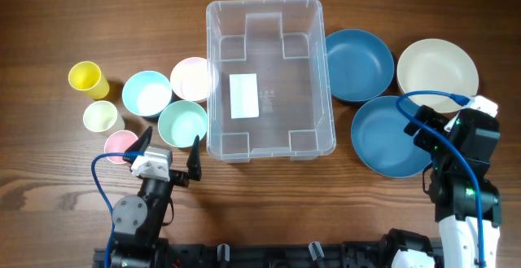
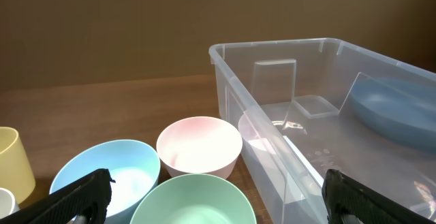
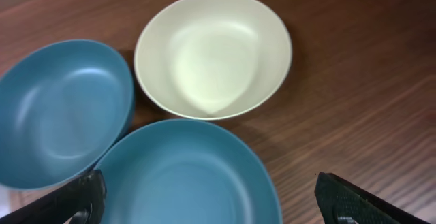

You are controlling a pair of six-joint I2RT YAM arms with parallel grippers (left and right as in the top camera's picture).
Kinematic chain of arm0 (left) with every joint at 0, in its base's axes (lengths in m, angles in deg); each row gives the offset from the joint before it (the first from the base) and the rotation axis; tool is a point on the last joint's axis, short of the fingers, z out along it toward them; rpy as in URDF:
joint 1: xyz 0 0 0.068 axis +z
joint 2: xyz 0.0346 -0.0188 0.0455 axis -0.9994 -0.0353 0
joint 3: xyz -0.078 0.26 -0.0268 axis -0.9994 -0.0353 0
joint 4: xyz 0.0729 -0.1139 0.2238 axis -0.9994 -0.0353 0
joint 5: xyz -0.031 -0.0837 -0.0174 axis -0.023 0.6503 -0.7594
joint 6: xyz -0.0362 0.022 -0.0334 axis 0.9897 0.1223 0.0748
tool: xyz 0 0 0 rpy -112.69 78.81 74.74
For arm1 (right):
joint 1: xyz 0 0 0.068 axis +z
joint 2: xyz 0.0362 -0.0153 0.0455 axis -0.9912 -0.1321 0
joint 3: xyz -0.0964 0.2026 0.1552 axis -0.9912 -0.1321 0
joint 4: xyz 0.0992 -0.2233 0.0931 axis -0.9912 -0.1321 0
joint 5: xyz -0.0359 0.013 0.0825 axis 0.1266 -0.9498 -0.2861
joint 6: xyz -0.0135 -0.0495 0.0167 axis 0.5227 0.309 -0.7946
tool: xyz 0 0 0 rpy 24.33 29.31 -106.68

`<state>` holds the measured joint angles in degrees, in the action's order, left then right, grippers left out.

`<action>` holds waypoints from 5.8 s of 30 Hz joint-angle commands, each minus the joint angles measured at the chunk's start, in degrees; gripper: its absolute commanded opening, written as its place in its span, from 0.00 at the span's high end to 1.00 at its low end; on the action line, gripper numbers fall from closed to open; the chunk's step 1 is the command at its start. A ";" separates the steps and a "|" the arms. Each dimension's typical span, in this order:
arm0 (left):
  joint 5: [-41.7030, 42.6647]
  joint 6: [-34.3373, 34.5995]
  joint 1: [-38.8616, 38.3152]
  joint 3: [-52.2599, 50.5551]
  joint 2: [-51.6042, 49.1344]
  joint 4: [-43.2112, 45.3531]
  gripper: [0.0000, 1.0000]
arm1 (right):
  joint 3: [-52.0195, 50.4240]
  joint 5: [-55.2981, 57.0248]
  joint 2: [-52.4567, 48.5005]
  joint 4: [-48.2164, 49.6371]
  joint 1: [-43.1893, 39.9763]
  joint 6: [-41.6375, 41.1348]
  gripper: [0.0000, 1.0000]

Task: Pack container
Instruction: 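Lower the right gripper onto the lower teal bowl rim and grasp it, then lift the teal bowl and carry it over the clear container, then release the teal bowl into the container and withdraw right gripper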

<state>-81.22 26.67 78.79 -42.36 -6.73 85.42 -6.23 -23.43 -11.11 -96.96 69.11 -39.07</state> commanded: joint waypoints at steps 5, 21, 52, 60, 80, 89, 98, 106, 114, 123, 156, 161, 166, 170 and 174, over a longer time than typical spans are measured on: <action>-0.15 -0.46 0.42 -0.26 -0.13 -0.37 0.00 | 1.20 3.19 -11.96 1.20 -0.52 1.51 0.00; -0.15 -0.46 0.42 -0.26 -0.13 -0.39 0.00 | 2.45 -11.72 -32.54 4.50 -14.19 7.06 0.08; -0.15 -0.46 0.42 -0.26 -0.13 -0.37 0.00 | 2.45 -16.61 -36.81 2.36 -14.86 6.97 0.93; -0.15 -0.46 0.42 -0.26 -0.13 -0.37 0.00 | 2.47 -18.58 -33.97 1.36 -14.86 5.38 0.96; -0.15 -0.46 0.42 -0.26 -0.13 -0.39 0.00 | 14.05 -28.24 -2.60 -6.73 -14.84 2.62 0.96; -0.15 -0.46 0.42 -0.26 -0.13 -0.39 0.00 | 24.15 -38.64 -3.39 -4.33 -11.80 2.91 0.96; -0.15 -0.46 0.42 -0.26 -0.13 -0.39 0.00 | 37.88 -30.84 -21.55 -3.78 7.50 2.82 0.96; -0.15 -0.46 0.42 -0.26 -0.13 -0.37 0.00 | 51.39 -10.21 -38.66 -3.65 26.43 4.33 0.96; -0.15 -0.46 0.42 -0.24 -0.13 -0.37 0.00 | 53.99 -0.37 -49.99 -0.20 35.74 6.01 0.96; -0.15 -0.46 0.42 -0.26 -0.13 -0.37 0.00 | 53.99 1.49 -58.51 2.73 37.51 5.99 0.95; -0.15 -0.46 0.42 -0.26 -0.28 -0.37 0.00 | 54.27 -1.55 -64.24 6.03 39.21 8.52 0.48; -0.15 -0.46 0.42 -0.24 -0.28 -0.37 0.00 | 54.27 -0.85 -56.87 4.57 39.47 7.91 0.48; -0.15 -0.46 0.42 -0.26 -0.28 -0.37 0.00 | 54.27 5.20 -48.43 -0.02 37.46 5.77 0.46; -0.15 -0.46 0.42 -0.24 -0.28 -0.37 0.00 | 54.27 5.75 -42.66 -4.13 31.89 5.01 0.44; -0.15 -0.46 0.42 -0.24 -0.28 -0.37 0.00 | 54.25 5.73 -38.60 -9.88 22.64 2.71 0.43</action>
<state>-81.24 26.67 78.79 -42.36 -6.99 85.42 47.19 -20.07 -52.60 -103.85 98.73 -33.49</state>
